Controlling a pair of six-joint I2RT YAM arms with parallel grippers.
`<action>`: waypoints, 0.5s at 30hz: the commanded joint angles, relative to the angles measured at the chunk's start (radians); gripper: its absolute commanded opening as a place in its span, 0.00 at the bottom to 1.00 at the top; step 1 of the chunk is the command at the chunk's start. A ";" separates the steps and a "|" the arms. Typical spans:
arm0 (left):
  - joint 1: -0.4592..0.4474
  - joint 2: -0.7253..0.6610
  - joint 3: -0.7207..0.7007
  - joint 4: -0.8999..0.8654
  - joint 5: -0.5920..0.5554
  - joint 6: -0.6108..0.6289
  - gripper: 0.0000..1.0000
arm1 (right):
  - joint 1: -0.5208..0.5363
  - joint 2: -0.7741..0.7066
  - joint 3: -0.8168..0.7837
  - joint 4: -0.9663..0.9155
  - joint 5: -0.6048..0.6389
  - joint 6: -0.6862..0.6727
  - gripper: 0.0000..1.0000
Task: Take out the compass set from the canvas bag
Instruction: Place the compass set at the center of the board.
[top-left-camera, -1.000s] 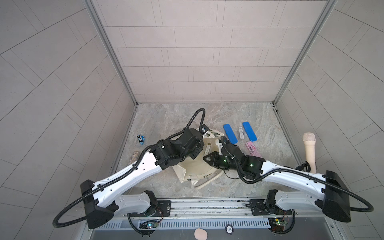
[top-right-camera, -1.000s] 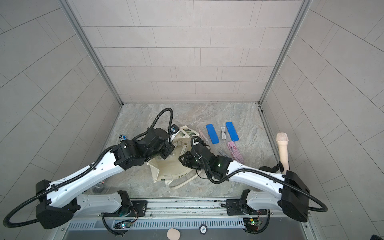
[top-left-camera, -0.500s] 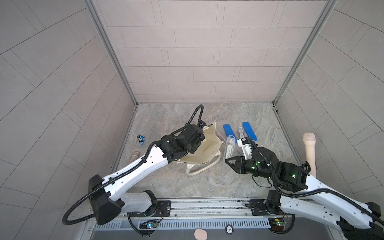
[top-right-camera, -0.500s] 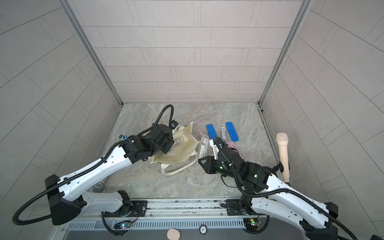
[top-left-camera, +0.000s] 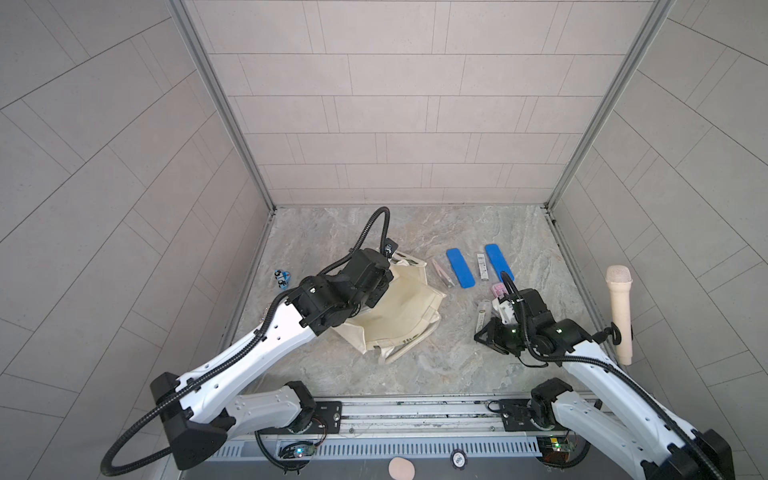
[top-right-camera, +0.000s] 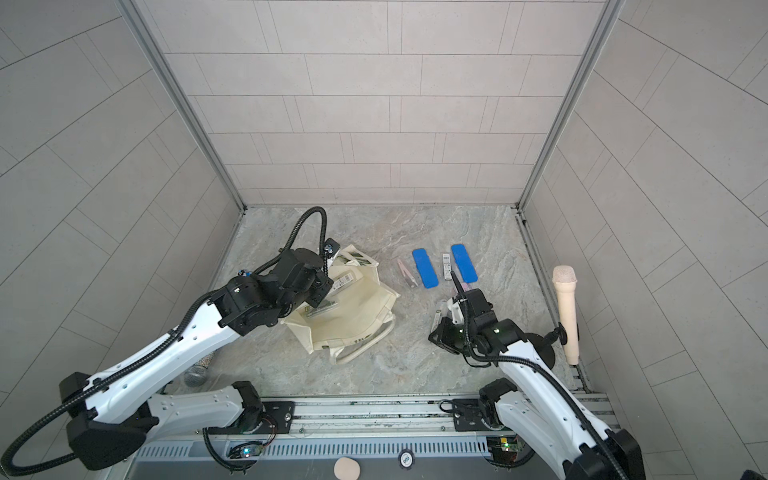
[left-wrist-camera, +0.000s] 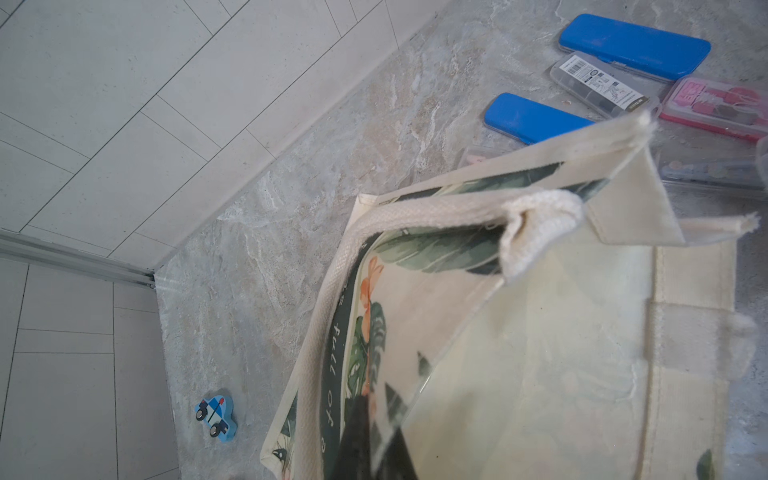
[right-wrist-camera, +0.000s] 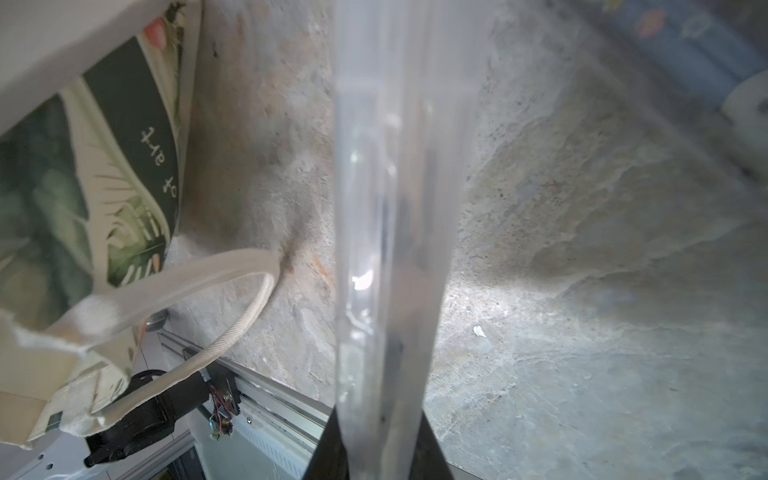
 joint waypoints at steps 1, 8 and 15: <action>0.005 -0.026 0.023 0.006 0.005 -0.002 0.00 | -0.019 0.096 0.037 -0.003 -0.108 -0.149 0.13; 0.005 -0.019 0.018 0.010 0.020 -0.002 0.00 | -0.020 0.381 0.163 -0.066 -0.126 -0.363 0.14; 0.006 -0.013 0.016 0.012 0.025 -0.002 0.00 | -0.020 0.555 0.296 -0.148 -0.027 -0.474 0.12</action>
